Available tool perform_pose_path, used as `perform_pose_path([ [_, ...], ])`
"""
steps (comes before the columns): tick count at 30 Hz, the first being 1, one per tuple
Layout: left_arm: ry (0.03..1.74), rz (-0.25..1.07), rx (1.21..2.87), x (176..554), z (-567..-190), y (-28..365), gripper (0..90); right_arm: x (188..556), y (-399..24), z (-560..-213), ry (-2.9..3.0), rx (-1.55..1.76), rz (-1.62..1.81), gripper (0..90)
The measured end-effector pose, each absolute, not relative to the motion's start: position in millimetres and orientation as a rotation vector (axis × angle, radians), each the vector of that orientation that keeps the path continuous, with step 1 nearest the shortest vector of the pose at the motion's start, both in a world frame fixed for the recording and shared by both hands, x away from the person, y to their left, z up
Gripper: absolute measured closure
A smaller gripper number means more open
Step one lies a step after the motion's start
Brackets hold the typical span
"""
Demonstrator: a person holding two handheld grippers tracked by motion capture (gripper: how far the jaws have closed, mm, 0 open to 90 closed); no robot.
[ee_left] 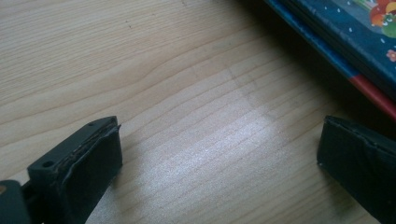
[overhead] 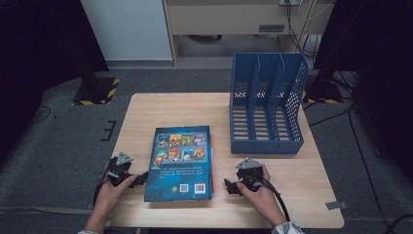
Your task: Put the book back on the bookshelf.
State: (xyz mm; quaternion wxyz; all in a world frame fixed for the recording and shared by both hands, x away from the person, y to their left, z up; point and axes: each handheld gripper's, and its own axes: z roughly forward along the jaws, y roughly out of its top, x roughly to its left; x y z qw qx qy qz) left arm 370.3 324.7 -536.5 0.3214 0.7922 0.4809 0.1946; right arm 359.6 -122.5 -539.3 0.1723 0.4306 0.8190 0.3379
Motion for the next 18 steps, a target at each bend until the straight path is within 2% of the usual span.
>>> perform_pose_path([
  [18, 1.251, 0.507, 2.090, 374.5, -536.1, 326.5, 0.0, 360.7, -123.7, -539.2, 2.358, 1.180, 0.973, 0.4],
])
